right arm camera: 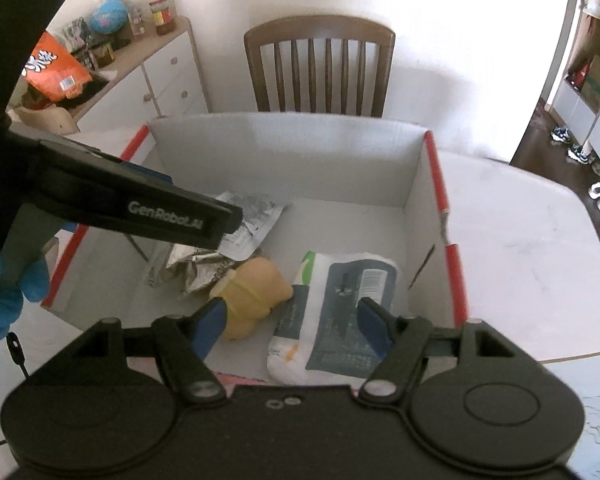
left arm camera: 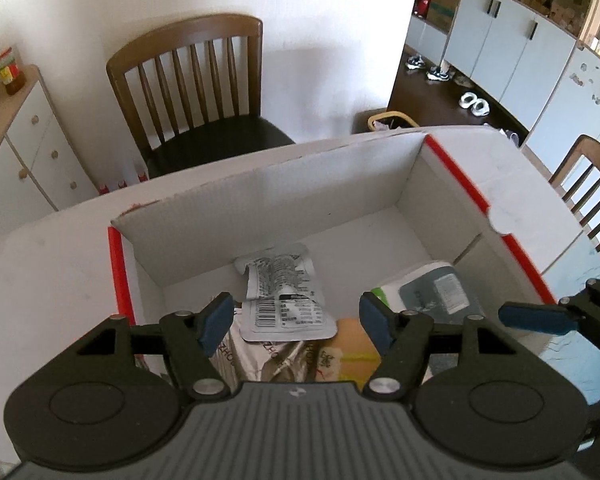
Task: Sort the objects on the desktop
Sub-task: 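Withdraw both tools from the box back toward the table items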
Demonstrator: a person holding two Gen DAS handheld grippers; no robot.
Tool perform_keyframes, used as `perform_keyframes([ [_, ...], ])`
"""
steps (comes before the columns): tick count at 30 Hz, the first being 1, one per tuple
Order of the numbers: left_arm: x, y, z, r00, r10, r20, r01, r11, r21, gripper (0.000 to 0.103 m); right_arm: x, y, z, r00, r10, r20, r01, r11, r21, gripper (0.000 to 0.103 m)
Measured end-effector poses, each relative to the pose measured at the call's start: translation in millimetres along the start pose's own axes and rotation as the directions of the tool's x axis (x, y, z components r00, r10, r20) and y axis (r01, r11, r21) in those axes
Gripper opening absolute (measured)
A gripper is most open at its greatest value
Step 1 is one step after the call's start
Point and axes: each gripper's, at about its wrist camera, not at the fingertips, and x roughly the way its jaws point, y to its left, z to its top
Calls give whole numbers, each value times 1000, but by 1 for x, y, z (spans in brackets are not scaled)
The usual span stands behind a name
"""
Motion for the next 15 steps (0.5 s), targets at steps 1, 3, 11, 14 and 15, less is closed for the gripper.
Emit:
perform_keyframes([
  [1,-5,-2,1,1000,2,6,-2,1000,3,68,-5,-1,0,1000,-3,8,3,1000,1,71],
  [3,-15,-6,-1,1000,0,14,0,1000,14,68,-14,-2,1,1000,-1,20,1,1000,7,71],
  [11,-58,-20,-12,999,18,50,-20,999,32,68,-52,-7,-5,998,-2,69,1,1000,8,71],
  [14,-72,-23,-18,998,27,65,-30,999,31,68,-65,-8,-9,996,-2,85,1,1000,7,71],
  [15,-77,-25,-19,997,29,69,-31,999,31,68,-69,-8,-10,996,-2,89,1,1000,8,71],
])
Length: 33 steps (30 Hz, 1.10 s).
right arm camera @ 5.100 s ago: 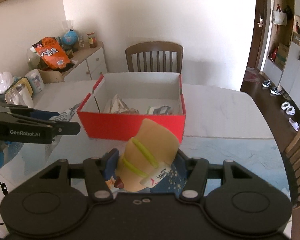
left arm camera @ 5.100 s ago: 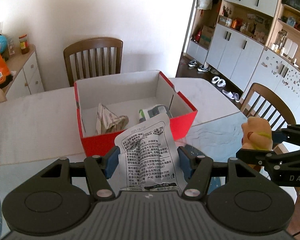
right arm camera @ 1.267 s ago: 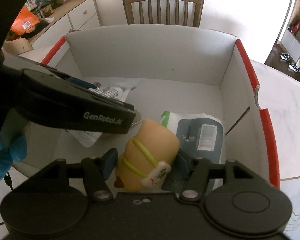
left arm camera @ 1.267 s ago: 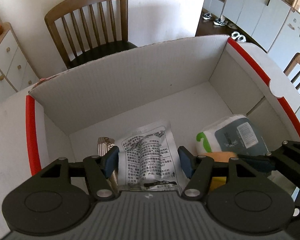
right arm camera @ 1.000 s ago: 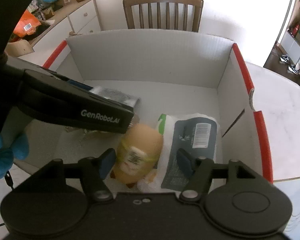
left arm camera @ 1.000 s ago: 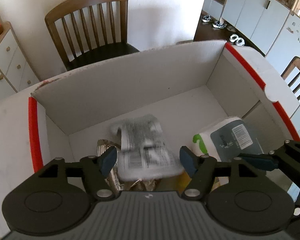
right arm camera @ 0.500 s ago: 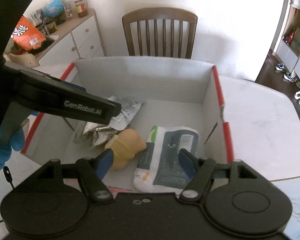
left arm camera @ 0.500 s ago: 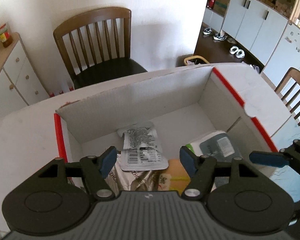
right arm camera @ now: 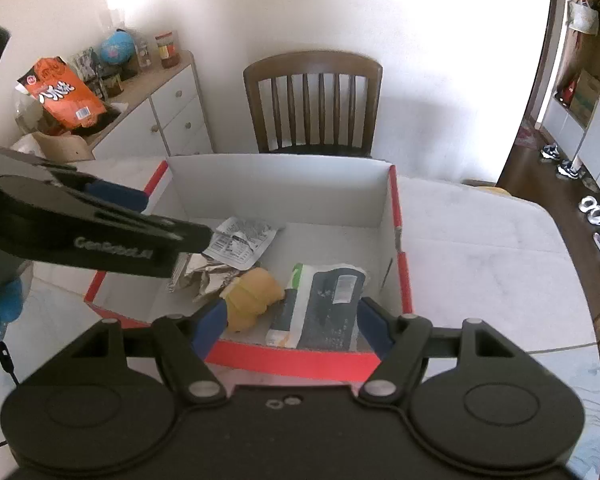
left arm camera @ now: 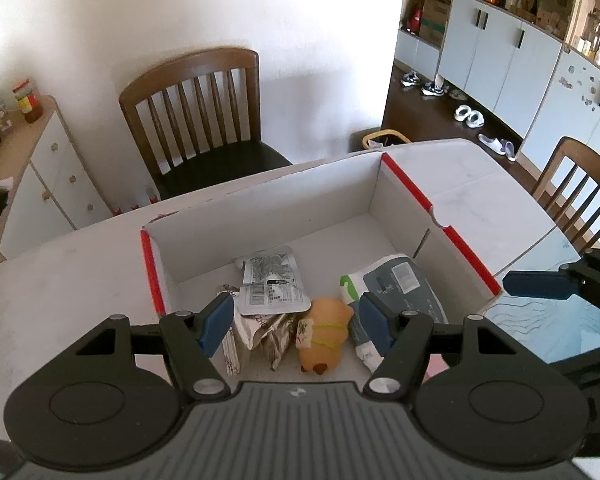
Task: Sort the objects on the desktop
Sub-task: 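Withdraw both tools from the box back toward the table items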
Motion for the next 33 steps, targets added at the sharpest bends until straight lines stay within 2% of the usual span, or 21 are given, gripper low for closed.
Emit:
perform_keyframes([
  [15,-51,-9,-33,1000,22,18,-21,999,-25,68,-51,-6,-14,998,20,61,-21,1000,12,77],
  [18,-62,-10,-44,999,22,25,-20,999,-48,75,-61,-6,-19,997,28,72,-29,1000,4,79],
  [33,-95,-34,-101,1000,2,31,0,998,-59,80,-104,-9,-60,995,27,96,-27,1000,-9,84],
])
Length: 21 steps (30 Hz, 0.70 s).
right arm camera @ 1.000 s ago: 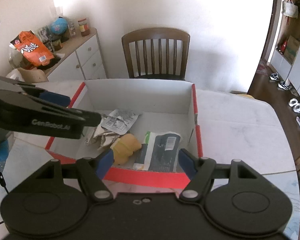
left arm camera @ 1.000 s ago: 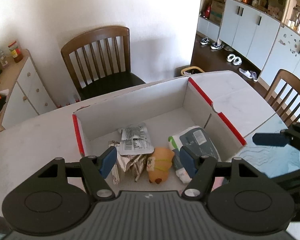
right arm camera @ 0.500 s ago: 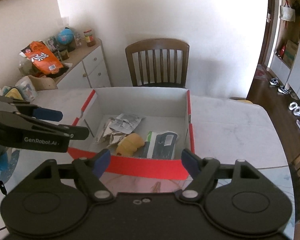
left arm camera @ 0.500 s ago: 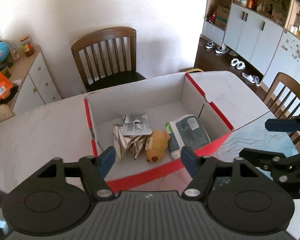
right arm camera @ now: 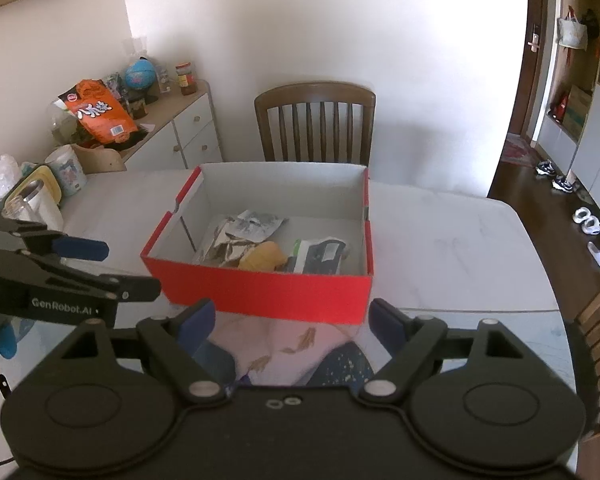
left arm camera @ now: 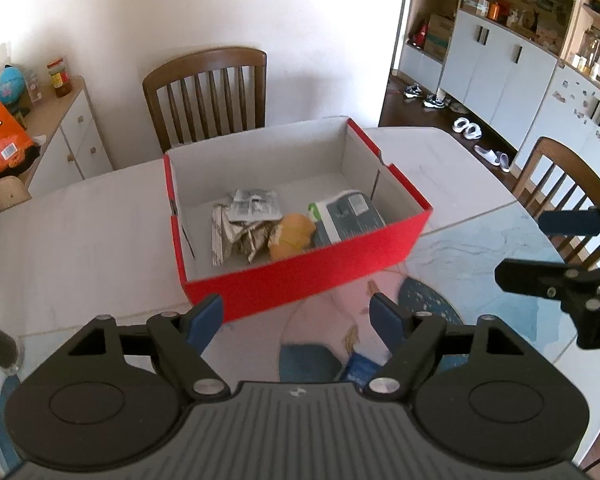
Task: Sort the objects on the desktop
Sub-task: 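Withdraw both tools from the box back toward the table items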
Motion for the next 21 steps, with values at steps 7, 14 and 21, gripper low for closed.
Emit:
perform_keyframes([
  [7,-17,-6,-19,1000,-12,16,11,1000,11,81,-23,6,-15,1000,23,19,-22,1000,-15,86],
  [14,-29,-13,-37,999,-26,23,26,1000,0,87,-37,11,-32,998,53,26,-52,998,-34,89],
  [21,-36,-14,-58,999,-49,23,49,999,-12,102,-45,16,-58,998,55,32,-53,997,-48,90],
])
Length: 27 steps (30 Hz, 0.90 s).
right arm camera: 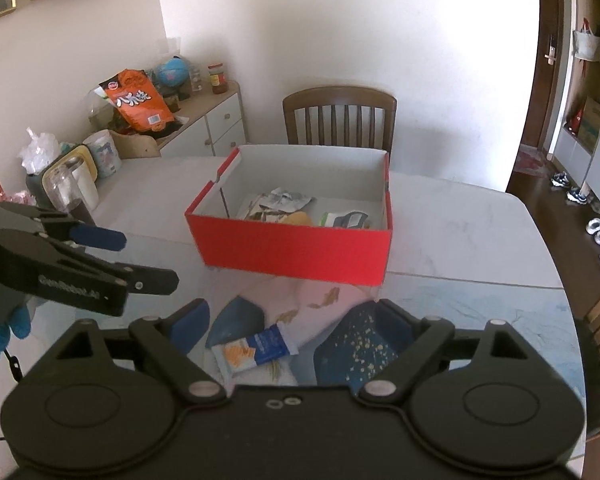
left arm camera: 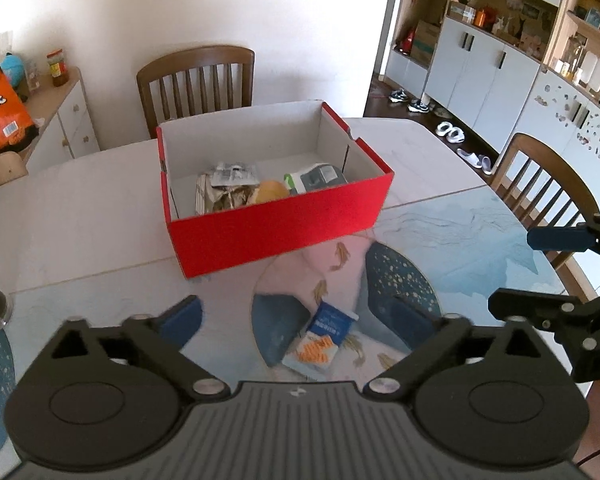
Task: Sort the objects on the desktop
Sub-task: 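Withdraw both tools from the box back toward the table items, then grasp the black seaweed pack with the left gripper while the right grasps the mint toothbrush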
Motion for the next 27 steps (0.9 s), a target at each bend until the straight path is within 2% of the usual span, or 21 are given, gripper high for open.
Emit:
perform_keyframes([
  [16,-5,9,-58,1000,5,12,-5,1000,28,102,-5,9,-55,999,10,-31,-10,1000,-10,89],
  [21,-5,12,-79,998,46,35,-48,997,53,102,-2,12,-72,999,6,-49,-7,1000,-13,89],
  [27,2,18,-105,997,78,17,-79,995,55,102,2,22,-97,999,-5,-51,2,998,-59,87],
])
